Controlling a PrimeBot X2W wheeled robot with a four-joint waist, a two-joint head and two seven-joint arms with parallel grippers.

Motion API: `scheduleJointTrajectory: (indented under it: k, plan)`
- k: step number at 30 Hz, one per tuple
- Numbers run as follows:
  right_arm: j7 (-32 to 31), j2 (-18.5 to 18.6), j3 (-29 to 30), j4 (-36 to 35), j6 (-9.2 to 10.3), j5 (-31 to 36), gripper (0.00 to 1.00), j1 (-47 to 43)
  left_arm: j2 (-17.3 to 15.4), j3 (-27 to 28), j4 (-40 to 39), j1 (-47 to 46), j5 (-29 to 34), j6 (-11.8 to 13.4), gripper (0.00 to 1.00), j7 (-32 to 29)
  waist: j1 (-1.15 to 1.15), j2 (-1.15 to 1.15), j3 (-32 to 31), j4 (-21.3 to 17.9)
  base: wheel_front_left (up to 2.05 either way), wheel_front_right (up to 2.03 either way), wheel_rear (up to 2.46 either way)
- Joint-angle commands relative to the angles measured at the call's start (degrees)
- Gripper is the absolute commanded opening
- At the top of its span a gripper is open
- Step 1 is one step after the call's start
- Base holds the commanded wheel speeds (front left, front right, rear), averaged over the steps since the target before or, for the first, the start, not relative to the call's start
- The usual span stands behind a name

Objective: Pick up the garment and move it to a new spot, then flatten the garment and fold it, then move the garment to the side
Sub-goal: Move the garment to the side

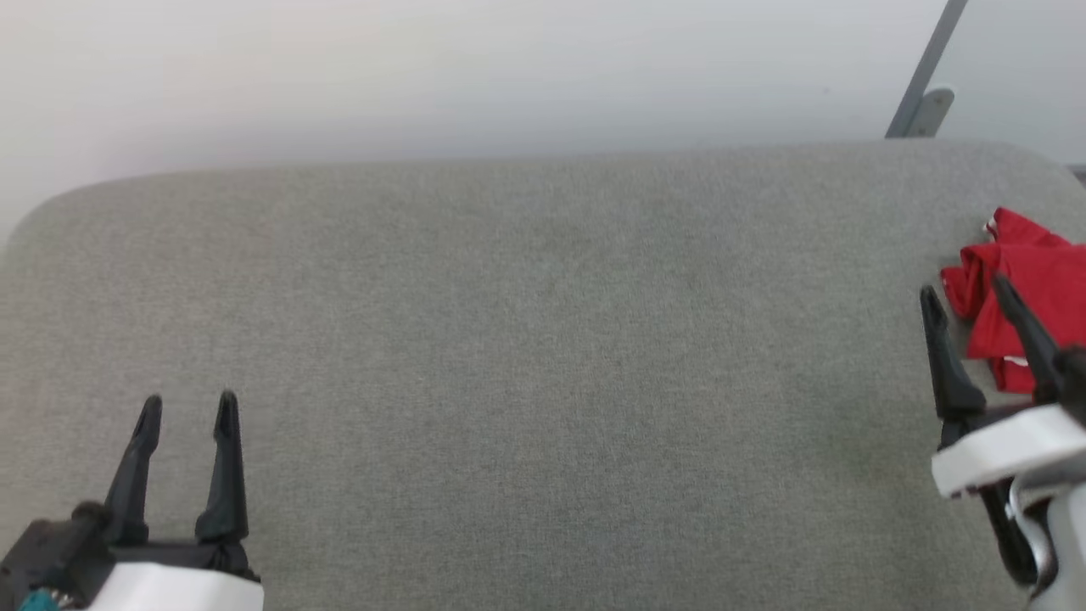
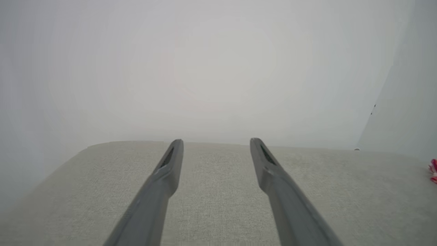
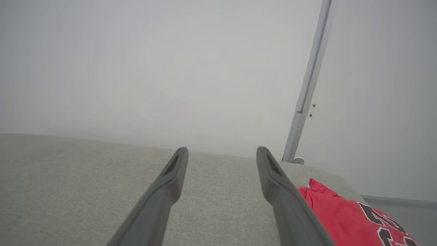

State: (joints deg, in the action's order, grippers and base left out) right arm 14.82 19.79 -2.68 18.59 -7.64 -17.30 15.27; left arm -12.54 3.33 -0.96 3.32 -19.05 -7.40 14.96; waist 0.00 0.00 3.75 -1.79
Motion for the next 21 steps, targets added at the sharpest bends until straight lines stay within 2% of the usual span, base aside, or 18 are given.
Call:
scheduleJointTrajectory:
  k: [1,7,21]
  plan:
    - [0.4,-1.4,1.4,-2.1,0.28,1.0,1.0,-3.1,0.5,0.5,-0.3,1.9,0.8,-0.1,1.0,0.3,0.0,0.0,-1.7,0.6,0.0,0.0,0.0]
    - [0.4,-4.6,4.7,-9.0,0.28,3.6,1.0,-10.2,0.8,1.9,-0.5,4.9,-0.1,-0.1,1.0,0.3,0.0,0.0,-3.8,1.1,0.0,0.0,0.0]
    - [0.4,-9.1,8.3,-16.2,0.28,5.4,1.0,-18.6,1.9,2.3,0.3,8.2,-2.3,-0.1,1.0,0.3,0.0,0.0,-5.7,1.6,0.0,0.0,0.0]
